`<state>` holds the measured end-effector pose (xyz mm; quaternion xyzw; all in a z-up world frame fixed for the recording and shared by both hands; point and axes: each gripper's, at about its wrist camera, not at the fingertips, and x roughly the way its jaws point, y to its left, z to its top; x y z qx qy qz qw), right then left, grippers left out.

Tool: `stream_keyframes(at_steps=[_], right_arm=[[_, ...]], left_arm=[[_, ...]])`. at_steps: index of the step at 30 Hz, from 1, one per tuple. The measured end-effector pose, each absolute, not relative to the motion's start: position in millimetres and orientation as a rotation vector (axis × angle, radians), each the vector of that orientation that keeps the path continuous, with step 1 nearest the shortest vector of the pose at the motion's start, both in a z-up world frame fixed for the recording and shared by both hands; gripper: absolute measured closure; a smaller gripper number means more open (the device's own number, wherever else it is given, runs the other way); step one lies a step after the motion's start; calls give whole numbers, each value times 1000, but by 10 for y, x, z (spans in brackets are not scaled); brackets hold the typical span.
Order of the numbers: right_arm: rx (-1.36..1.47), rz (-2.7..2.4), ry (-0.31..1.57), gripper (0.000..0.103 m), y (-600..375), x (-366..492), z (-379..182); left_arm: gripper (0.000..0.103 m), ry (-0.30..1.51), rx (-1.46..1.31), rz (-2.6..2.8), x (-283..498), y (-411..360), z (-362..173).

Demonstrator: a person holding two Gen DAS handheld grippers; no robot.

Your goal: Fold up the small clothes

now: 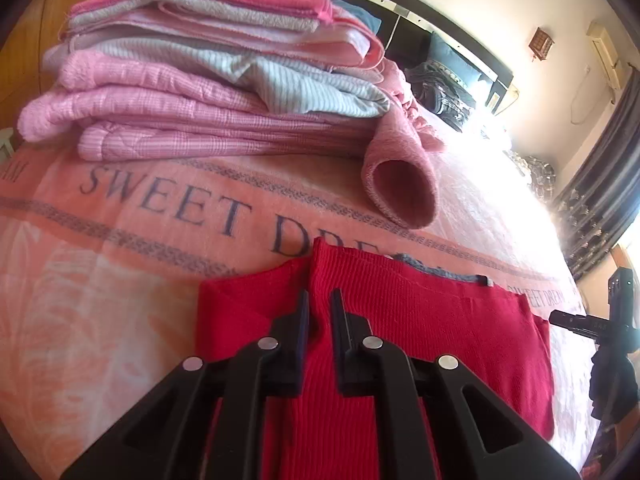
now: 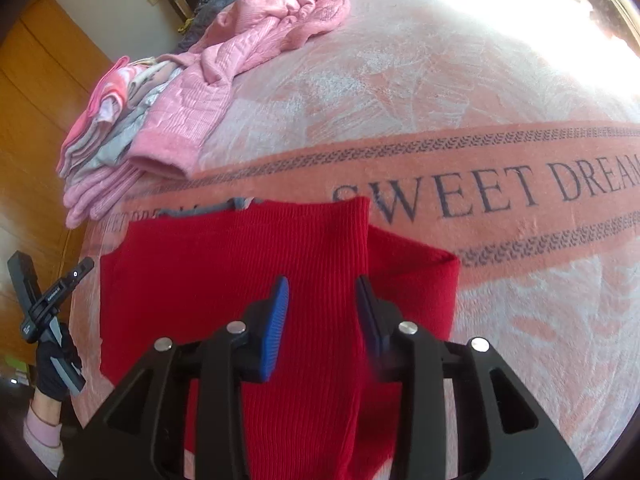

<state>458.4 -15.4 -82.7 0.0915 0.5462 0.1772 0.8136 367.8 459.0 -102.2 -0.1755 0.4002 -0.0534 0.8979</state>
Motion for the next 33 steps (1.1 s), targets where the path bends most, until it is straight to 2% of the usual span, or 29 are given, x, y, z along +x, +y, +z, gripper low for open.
stream_keyframes(at_steps=[1,5,12,13,14,16,21,24,33], right_arm=[[184,399,1185,66,-167,4434,-795],[156,433,1257,63,-229,3878,-864],[207,436,1333,65,-324,3463,-1265],[222,447,1334,73,-324,3455,-1303],[249,470,1334,86,-329,3461,-1328],[307,497,1347,98,-351,3442,-1362],[253,488,1342,99,-405,3367,-1223],[247,455,1386,99,-455,3355,-1416],[253,456,1378,99,-439,3338,-1495]], left_arm=[[93,828,-352,-129,3552,4568,-960],[76,865,-382,-177,3117,4500,-942],[71,956,-476,-211,2853,4332,-1282],[69,962,-471,-217,2851,4296,-1313],[66,968,-459,-222,2864,4258,-1348],[65,992,-409,-223,2878,4149,-1400],[65,1052,-273,-241,2890,3894,-1532],[64,1054,-227,-246,2886,3839,-1602],[63,1033,-300,-274,2887,3943,-1628]])
